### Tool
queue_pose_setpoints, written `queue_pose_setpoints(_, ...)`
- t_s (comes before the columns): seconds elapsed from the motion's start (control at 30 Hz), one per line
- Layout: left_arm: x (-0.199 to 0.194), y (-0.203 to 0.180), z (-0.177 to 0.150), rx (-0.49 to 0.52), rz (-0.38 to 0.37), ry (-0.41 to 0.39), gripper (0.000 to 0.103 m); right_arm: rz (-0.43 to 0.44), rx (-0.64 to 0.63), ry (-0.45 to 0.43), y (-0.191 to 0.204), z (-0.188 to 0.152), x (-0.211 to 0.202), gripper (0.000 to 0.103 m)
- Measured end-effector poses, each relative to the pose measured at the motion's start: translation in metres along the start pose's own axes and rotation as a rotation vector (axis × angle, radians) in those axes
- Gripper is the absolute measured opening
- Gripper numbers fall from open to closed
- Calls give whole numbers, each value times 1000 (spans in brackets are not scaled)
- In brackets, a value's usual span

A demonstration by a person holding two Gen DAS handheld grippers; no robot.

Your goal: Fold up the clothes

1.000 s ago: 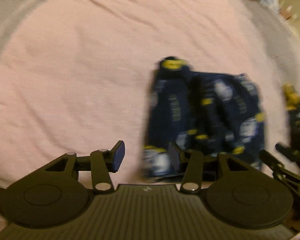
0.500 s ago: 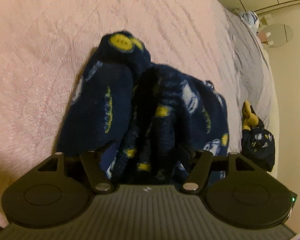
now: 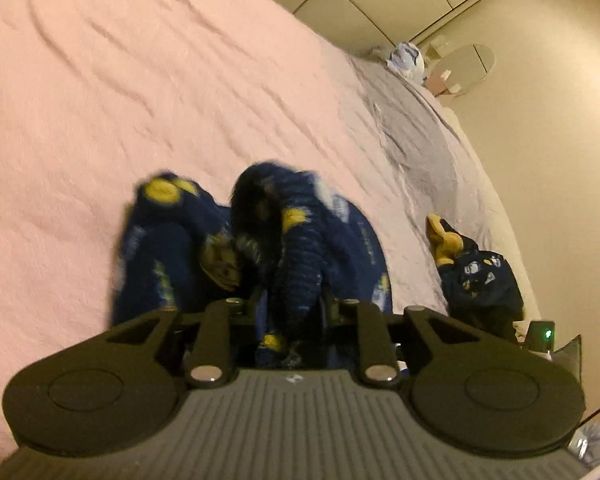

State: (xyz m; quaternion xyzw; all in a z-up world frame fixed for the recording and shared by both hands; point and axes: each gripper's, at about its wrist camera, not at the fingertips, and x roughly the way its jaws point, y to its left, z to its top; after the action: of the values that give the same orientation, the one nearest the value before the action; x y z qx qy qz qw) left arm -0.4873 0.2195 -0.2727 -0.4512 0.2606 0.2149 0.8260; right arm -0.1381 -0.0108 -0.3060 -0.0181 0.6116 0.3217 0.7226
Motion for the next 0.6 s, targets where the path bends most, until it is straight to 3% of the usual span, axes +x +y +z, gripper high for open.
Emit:
queue_pose_setpoints(0.13,22,34,-14,-72,134,84,19,-45,-166,2,31,-16,12,59)
queue_pose_setpoints(0.2,15,40,-15,-120,108,55,19,-56,-213,10,44,-22,18,59)
queue_pose_setpoints(0.27,8,35,-13,-97,100,30,20,-31,-276,-15,56,-26,13,58)
queue_pose_setpoints(0.4,31,51,-19,-121,188,124,25,-65,-339,15,61,-34,25,59)
queue_pose_setpoints(0.47,28,56,-16,-168,198,137,26,-66,-342,25,61,-33,24,59)
queue_pose_setpoints(0.6,10,47,-15,-213,183,101,34,-29,-416,-57,62,-31,-4,59)
